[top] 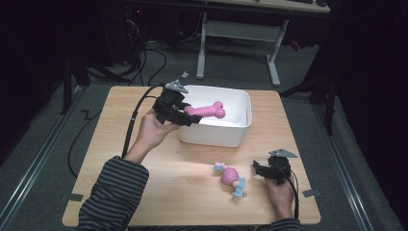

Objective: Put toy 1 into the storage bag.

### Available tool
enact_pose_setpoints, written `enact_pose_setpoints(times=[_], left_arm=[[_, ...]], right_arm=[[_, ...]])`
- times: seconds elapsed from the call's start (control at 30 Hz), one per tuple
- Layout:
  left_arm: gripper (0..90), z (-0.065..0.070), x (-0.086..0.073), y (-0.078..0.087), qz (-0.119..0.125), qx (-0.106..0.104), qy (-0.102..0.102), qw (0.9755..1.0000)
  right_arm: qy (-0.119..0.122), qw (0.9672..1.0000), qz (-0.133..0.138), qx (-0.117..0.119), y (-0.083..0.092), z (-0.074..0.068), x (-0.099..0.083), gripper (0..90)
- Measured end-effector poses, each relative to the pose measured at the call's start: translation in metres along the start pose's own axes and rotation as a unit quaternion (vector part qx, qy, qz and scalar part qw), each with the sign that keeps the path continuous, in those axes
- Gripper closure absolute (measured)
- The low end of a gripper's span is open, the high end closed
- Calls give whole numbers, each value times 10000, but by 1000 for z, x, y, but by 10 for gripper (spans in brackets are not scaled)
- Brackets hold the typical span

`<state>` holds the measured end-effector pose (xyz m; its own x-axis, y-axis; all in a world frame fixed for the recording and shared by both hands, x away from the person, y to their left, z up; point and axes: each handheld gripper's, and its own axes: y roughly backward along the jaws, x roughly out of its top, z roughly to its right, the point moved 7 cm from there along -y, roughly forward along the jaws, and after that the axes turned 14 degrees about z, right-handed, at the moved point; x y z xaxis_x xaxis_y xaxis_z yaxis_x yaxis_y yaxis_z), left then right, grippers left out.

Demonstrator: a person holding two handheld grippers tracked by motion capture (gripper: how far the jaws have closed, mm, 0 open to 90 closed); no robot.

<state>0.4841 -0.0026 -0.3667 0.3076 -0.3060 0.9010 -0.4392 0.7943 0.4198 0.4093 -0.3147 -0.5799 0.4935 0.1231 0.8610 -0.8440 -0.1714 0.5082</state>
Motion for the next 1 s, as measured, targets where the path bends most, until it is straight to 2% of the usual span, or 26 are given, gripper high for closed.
enact_pose_setpoints(times=[0.07, 0.3, 0.43, 0.47, 0.7, 0.83, 1.0], left_arm=[[362, -2, 2, -4, 2, 68, 6, 10000], [361, -6, 4, -13, -15, 63, 10, 10000], [361, -12, 0, -22, -45, 81, 87, 9999], [361, -15, -1, -26, -17, 80, 165, 9998], [359, -19, -3, -34, -72, 106, 206, 9997], [359, -28, -4, -40, -61, 191, 309, 9993], [358, -35, -8, -47, -146, 196, 364, 9990]], right_arm=[[0, 10000, -1, 0, 0, 0, 0, 210], [-2, 10000, 0, 7, 0, 0, 0, 210], [-5, 10000, -1, 5, 0, 0, 0, 210], [-2, 10000, -1, 8, 0, 0, 0, 210], [-2, 10000, -1, 7, 0, 0, 0, 210], [-2, 10000, 0, 7, 0, 0, 0, 210], [-4, 10000, 0, 6, 0, 0, 0, 210]])
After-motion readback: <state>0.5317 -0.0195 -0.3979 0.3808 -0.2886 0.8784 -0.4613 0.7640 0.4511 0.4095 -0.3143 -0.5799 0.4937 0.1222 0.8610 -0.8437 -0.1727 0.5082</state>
